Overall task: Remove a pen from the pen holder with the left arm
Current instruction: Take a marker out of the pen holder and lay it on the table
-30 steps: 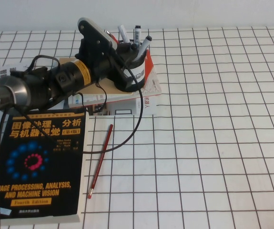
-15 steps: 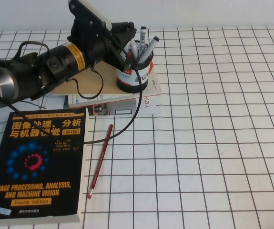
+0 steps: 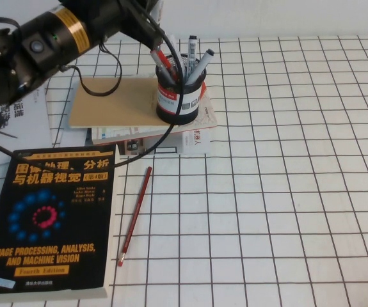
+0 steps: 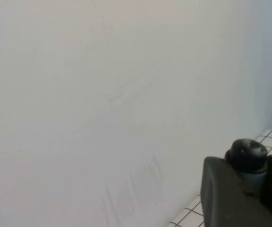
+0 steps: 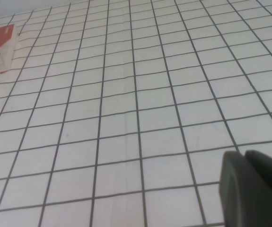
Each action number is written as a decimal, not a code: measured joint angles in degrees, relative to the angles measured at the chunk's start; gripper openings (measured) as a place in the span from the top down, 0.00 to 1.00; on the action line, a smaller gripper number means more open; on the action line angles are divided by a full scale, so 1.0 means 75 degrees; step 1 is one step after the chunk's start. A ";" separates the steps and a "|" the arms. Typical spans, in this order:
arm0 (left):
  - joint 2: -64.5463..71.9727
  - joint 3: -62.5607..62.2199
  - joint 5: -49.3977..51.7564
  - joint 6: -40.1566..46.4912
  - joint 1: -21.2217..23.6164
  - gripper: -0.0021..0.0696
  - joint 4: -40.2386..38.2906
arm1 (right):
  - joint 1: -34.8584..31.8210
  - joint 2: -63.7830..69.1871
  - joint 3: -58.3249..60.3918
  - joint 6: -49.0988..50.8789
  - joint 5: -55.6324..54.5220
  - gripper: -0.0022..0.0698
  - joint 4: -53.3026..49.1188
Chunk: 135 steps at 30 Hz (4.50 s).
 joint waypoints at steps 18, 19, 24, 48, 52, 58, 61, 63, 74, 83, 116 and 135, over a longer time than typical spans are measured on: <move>-0.2416 0.1603 0.3808 -0.1813 -0.0364 0.79 -0.1834 | 0.0000 0.0000 0.0000 0.0000 0.0000 0.99 0.0000; -0.2457 0.1728 0.4250 -0.1001 -0.0469 0.79 -0.2555 | 0.0000 0.0000 0.0000 0.0000 0.0000 0.99 0.0000; -0.2489 0.1863 0.6545 0.4299 -0.0986 0.80 -0.7316 | 0.0000 0.0000 0.0000 0.0000 0.0000 0.99 0.0000; 0.0132 0.1863 0.9229 0.4027 -0.1148 0.80 -0.9700 | 0.0000 0.0000 0.0000 0.0000 0.0000 0.99 0.0000; 0.0376 0.1799 0.8981 0.3610 -0.1148 0.80 -0.9461 | 0.0000 0.0000 0.0000 0.0000 0.0000 0.99 0.0000; 0.0598 0.1455 0.8935 0.3315 -0.1148 0.80 -0.9058 | 0.0000 0.0000 0.0000 0.0000 0.0000 0.99 0.0000; 0.0616 0.1384 0.8860 0.3296 -0.1148 0.80 -0.8963 | 0.0000 0.0000 0.0000 0.0000 0.0000 0.99 0.0000; 0.0616 0.1378 0.8844 0.3285 -0.1148 0.79 -0.8938 | 0.0000 0.0000 0.0000 0.0000 0.0000 0.99 0.0000; 0.0616 0.1378 0.8620 0.3350 -0.1432 0.64 -0.8647 | 0.0000 0.0000 0.0000 0.0000 0.0000 0.99 0.0000; 0.0627 0.1378 0.8472 0.3064 -0.1432 0.63 -0.7841 | 0.0000 0.0000 0.0000 0.0000 0.0000 0.99 0.0000; -0.6666 0.8559 0.3132 0.3094 -0.1592 0.97 -0.6238 | 0.0000 0.0000 0.0000 0.0000 0.0000 0.99 0.0000; -1.0470 1.0526 0.4360 0.3076 -0.0261 0.97 -0.6228 | 0.0000 0.0000 0.0000 0.0000 0.0000 0.99 0.0000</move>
